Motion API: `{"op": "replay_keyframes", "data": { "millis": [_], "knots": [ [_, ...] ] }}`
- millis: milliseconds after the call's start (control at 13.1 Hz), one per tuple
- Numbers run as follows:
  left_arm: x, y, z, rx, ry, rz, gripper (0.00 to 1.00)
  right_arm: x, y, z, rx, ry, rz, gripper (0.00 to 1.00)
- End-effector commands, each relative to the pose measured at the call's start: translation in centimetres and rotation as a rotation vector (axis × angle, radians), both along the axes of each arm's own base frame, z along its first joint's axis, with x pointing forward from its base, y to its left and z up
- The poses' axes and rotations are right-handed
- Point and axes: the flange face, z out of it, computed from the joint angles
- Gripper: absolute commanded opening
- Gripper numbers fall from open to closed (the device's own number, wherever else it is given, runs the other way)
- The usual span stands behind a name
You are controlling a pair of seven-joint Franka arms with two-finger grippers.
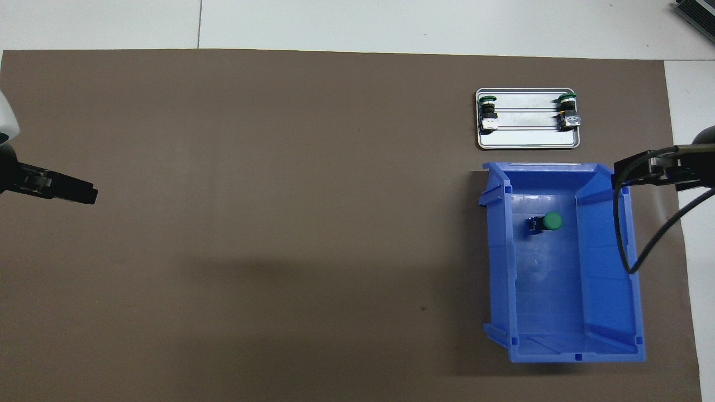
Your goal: Place and press button with both arms
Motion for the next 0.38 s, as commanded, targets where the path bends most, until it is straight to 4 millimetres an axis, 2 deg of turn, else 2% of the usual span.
{"op": "replay_keyframes", "data": {
  "millis": [0, 306],
  "knots": [
    [-0.82, 0.39, 0.08, 0.016, -0.008, -0.009, 1.00, -0.01, 0.17, 0.36, -0.003, -0.001, -0.008, 0.94],
    [-0.82, 0.38, 0.01, 0.014, -0.006, -0.009, 1.00, -0.05, -0.08, 0.09, -0.003, 0.005, -0.016, 0.94]
  ]
}}
